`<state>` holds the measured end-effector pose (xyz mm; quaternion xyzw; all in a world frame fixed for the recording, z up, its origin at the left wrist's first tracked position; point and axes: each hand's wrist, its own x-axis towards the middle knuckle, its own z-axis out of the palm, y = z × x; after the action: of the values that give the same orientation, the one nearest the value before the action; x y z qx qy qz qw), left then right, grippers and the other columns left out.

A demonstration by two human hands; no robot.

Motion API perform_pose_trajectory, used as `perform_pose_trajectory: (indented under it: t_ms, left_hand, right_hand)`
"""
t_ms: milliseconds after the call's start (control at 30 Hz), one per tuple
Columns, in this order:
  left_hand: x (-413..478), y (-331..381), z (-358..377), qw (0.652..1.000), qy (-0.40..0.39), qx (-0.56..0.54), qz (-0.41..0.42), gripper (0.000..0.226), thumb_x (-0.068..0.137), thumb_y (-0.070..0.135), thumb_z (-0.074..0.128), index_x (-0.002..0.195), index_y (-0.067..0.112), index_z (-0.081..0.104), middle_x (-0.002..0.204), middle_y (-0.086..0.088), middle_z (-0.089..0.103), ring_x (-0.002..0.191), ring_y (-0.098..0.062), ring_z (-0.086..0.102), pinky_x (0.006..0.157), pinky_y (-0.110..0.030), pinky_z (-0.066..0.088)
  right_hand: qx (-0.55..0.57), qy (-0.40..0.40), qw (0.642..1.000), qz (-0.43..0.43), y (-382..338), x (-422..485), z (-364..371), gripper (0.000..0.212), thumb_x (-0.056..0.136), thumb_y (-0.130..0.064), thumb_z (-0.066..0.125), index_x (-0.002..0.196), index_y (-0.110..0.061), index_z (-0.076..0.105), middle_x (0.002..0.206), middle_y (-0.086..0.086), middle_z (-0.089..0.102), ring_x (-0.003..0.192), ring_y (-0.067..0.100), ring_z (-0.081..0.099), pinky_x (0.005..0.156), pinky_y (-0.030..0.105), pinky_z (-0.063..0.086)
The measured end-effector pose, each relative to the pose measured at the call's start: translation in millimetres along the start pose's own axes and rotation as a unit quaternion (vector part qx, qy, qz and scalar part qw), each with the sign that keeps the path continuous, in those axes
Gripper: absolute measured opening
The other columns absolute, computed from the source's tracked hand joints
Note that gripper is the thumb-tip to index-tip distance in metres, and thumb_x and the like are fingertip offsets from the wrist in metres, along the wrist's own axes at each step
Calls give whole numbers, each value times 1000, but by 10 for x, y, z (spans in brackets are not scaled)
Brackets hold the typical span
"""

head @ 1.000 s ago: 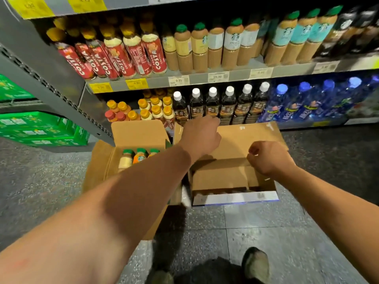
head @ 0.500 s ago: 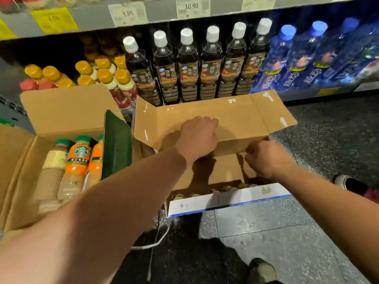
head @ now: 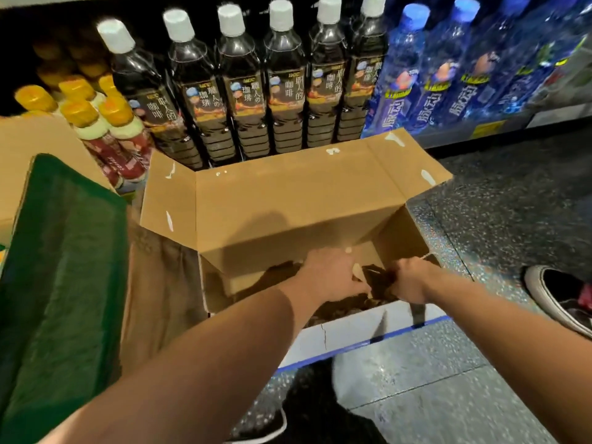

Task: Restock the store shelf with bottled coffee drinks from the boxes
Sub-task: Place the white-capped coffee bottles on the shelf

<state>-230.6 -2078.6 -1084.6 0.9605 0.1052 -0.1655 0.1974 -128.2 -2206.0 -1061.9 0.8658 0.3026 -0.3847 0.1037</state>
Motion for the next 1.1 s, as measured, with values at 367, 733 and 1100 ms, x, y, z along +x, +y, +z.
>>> perform_pose_trajectory:
  t_ms: [367, 733, 1100]
  left_hand:
    - [-26, 72, 178, 954, -276, -86, -81, 57, 93, 51, 46, 141, 23, 36, 136, -4, 47, 112, -24, 48, 80, -33, 41]
    - [20, -256, 243, 976, -133, -131, -112, 29, 83, 40, 67, 100, 30, 45, 99, 0, 53, 85, -19, 51, 59, -29, 37]
    - [-388, -120, -982, 991, 18, -103, -88, 30, 72, 36, 71, 89, 31, 48, 86, 3, 53, 79, -22, 49, 51, -26, 32]
  right_hand:
    - [-39, -204, 978, 8, -83, 101, -37, 32, 95, -36, 53, 113, -11, 61, 105, 4, 60, 94, 17, 57, 77, 21, 42]
    - [-17, 20, 1000, -16, -29, 275, 119, 23, 89, -30, 58, 107, -16, 63, 102, 8, 64, 97, 26, 61, 73, 28, 43]
    - [117, 192, 969, -96, -328, -550, -796, 28, 73, -29, 66, 100, -22, 69, 95, 11, 68, 87, 28, 60, 68, 28, 45]
